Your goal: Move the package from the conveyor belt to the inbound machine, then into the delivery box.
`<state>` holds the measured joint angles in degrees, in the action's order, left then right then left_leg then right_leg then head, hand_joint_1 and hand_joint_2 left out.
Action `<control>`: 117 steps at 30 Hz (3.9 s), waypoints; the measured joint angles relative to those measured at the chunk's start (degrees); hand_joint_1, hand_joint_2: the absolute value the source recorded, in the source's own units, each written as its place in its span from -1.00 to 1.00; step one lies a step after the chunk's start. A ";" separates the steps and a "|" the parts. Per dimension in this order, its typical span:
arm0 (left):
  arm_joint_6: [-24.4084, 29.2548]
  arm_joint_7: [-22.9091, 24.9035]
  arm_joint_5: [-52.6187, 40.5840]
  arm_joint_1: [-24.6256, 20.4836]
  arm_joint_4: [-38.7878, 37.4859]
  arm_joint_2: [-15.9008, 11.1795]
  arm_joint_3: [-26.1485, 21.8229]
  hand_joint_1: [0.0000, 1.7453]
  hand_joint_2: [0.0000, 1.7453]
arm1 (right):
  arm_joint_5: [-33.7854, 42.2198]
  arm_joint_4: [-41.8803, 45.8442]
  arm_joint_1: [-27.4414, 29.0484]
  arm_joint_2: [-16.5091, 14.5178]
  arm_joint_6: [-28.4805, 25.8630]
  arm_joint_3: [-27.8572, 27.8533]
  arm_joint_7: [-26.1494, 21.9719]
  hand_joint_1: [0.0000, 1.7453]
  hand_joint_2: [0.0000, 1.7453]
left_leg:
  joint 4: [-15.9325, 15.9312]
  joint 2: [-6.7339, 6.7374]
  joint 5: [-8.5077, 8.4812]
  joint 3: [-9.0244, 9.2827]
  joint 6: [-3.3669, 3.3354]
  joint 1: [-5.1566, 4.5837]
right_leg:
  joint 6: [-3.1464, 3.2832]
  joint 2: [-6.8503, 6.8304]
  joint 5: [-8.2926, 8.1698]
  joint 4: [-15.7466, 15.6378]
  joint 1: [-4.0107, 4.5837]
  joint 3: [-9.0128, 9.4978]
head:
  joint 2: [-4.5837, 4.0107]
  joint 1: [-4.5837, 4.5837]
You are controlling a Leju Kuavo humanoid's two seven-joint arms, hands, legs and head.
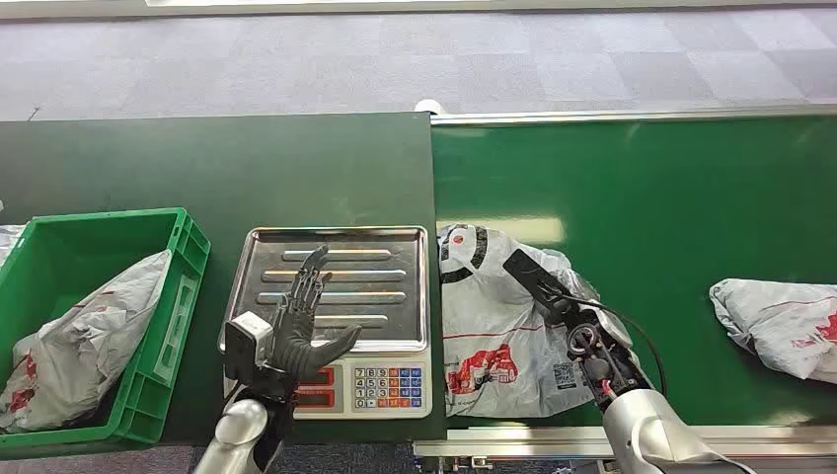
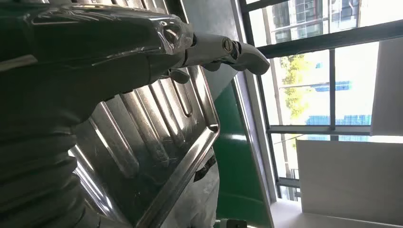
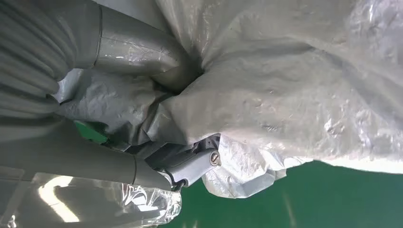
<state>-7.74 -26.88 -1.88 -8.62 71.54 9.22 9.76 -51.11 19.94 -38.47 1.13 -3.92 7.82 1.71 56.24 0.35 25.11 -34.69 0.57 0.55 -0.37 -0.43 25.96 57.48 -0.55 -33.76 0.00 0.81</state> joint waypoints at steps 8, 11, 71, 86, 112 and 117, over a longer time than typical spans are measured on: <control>0.50 -0.02 0.01 1.44 1.58 0.00 -0.09 -1.00 1.00 | 2.43 1.09 -0.57 -1.30 -3.45 -2.23 -6.18 1.00 1.00 | 0.00 0.00 0.00 0.01 0.00 0.00 | 0.00 0.00 0.00 0.00 0.00 0.00 | 0.00 0.00; 0.43 -0.27 0.28 1.61 1.83 0.00 -0.14 -1.00 1.00 | 5.29 1.70 -0.59 -1.75 -3.45 -3.71 -10.18 1.00 1.00 | 0.00 0.00 0.00 0.01 0.00 0.00 | 0.00 0.00 0.00 0.00 0.00 0.00 | 0.00 -0.01; 28.11 -12.94 3.56 4.25 18.13 2.40 -4.98 -1.00 1.00 | 67.92 40.93 13.50 -6.69 41.52 -11.48 -38.09 1.00 1.00 | 0.00 0.01 0.01 0.02 0.00 0.00 | 0.01 0.00 0.01 0.00 0.00 -0.02 | 0.00 0.00; 31.12 -12.94 3.76 4.89 22.88 3.48 -5.33 -1.00 1.00 | 47.81 40.85 14.22 -5.98 18.79 -8.99 -41.40 1.00 1.00 | -0.01 0.00 0.01 0.02 0.00 0.00 | 0.01 0.00 0.01 0.00 0.00 -0.01 | 0.00 -0.01; 29.11 -12.93 4.32 2.27 22.55 6.23 -5.29 -1.00 1.00 | 37.08 14.43 -4.19 -7.52 8.95 2.43 -41.68 1.00 1.00 | -0.01 0.04 0.00 0.02 0.01 0.01 | 0.01 0.01 0.01 0.00 0.02 -0.03 | 0.00 -0.01; 27.94 -12.93 4.63 1.69 22.48 6.36 -5.57 -1.00 1.00 | 37.88 10.22 -6.32 -10.47 12.66 2.98 -39.86 1.00 1.00 | -0.01 0.05 -0.01 0.03 0.01 0.01 | 0.01 0.01 0.01 0.01 0.02 -0.04 | 0.00 -0.01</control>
<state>20.20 -39.82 2.75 -6.93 94.02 15.58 4.19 -13.23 30.16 -44.79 -9.34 8.74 10.80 -38.16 56.23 0.39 25.11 -34.66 0.58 0.56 -0.36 -0.42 25.97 57.48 -0.53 -33.80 0.00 0.80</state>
